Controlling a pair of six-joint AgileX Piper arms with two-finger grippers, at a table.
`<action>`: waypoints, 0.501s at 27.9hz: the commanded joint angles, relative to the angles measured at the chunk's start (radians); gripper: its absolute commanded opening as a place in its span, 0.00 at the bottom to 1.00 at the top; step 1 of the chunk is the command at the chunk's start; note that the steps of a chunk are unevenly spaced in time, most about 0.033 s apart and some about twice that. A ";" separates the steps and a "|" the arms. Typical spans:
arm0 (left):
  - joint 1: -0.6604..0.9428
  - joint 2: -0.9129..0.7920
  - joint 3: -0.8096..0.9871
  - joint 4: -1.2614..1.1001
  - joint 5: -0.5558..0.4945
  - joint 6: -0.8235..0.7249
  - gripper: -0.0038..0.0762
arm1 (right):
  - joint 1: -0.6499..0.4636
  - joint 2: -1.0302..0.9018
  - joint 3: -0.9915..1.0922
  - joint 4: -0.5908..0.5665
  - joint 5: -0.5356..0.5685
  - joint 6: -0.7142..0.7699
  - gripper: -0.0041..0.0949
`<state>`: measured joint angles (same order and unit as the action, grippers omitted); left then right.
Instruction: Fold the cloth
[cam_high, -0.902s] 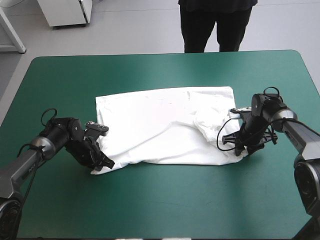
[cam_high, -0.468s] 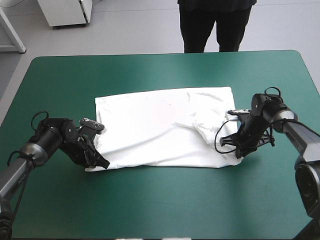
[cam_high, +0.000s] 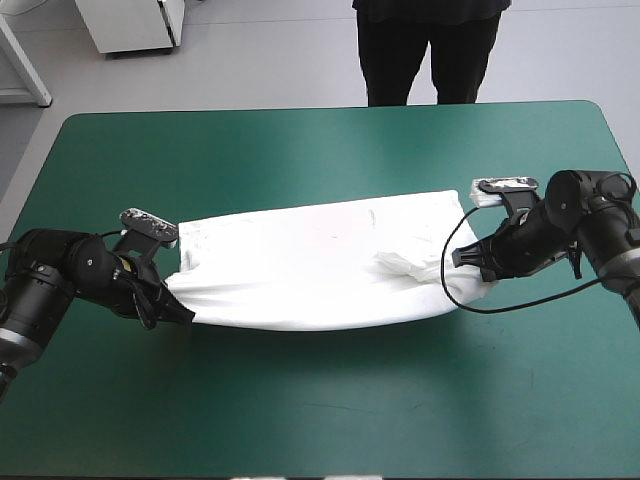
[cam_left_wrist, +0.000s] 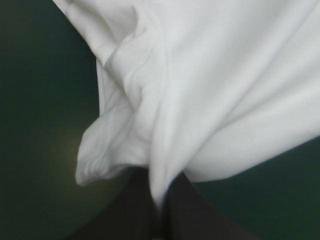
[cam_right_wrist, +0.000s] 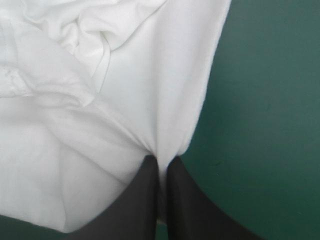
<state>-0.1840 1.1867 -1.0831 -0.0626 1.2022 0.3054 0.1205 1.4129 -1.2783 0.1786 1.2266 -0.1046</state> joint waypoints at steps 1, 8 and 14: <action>-0.003 -0.025 -0.032 0.001 -0.015 -0.014 0.02 | 0.000 -0.059 -0.032 0.008 0.001 0.001 0.03; -0.003 -0.025 -0.033 0.021 -0.193 -0.018 0.02 | 0.000 -0.031 -0.115 -0.004 -0.149 0.001 0.02; -0.003 0.007 -0.058 0.171 -0.460 -0.078 0.02 | 0.000 0.089 -0.256 -0.016 -0.319 0.001 0.02</action>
<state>-0.1840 1.1949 -1.0965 0.0548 0.8874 0.2501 0.1205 1.4873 -1.4572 0.1682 1.0025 -0.1024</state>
